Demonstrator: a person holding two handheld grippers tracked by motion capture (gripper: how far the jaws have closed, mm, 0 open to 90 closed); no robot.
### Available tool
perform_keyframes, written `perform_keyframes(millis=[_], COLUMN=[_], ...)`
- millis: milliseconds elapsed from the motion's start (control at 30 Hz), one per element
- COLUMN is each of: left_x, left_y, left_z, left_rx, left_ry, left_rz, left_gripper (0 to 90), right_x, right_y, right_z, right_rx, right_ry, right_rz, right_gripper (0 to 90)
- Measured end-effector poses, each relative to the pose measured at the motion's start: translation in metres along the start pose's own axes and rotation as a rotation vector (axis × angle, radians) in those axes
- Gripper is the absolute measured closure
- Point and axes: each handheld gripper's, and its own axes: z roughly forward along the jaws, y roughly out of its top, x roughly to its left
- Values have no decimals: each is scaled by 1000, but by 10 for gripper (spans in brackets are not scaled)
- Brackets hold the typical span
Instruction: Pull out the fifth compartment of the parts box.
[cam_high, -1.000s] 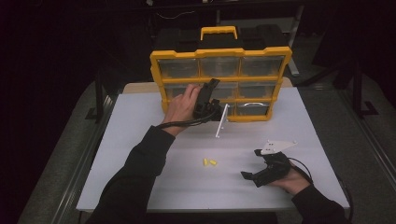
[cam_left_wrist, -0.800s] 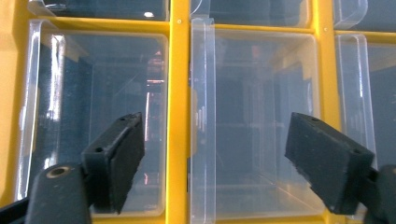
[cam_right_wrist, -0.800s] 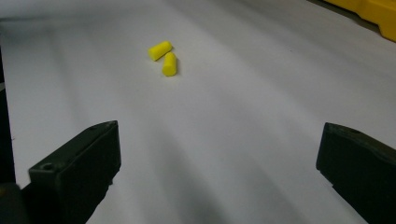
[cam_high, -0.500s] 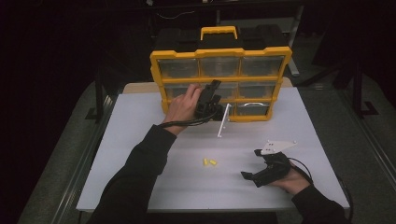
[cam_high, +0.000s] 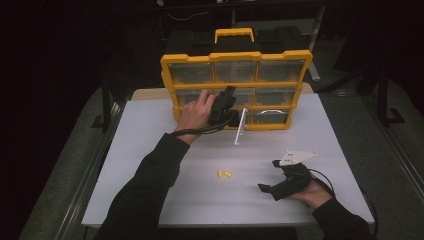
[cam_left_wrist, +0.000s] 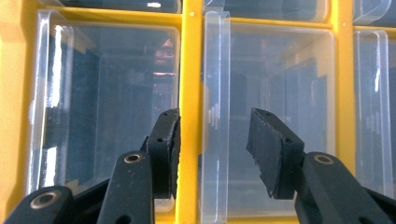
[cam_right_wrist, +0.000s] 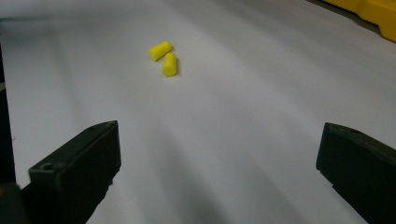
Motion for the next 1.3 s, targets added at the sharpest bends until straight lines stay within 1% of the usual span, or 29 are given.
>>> perform_keyframes(millis=[367,467,533,600,867,1300], left_x=[-1,-1,-2,-2,-2,-2], left_y=[2,2,2,2,3,3], left_z=[1,1,1,2,1,0], left_rx=[26,27,36,41,54,58], left_ry=[0,3,2,3,16,17], left_rz=[10,5,15,17,23,23], left_gripper=[659,681,698,712,778,795], right_x=[0,0,0,0,0,0], right_y=[0,0,0,0,0,0], right_z=[0,0,0,0,0,-1], right_rx=[-1,-1,-1,0,0,-1], right_ry=[1,1,0,1,1,0], right_rz=[1,1,1,2,2,2], right_gripper=[0,0,0,0,0,0])
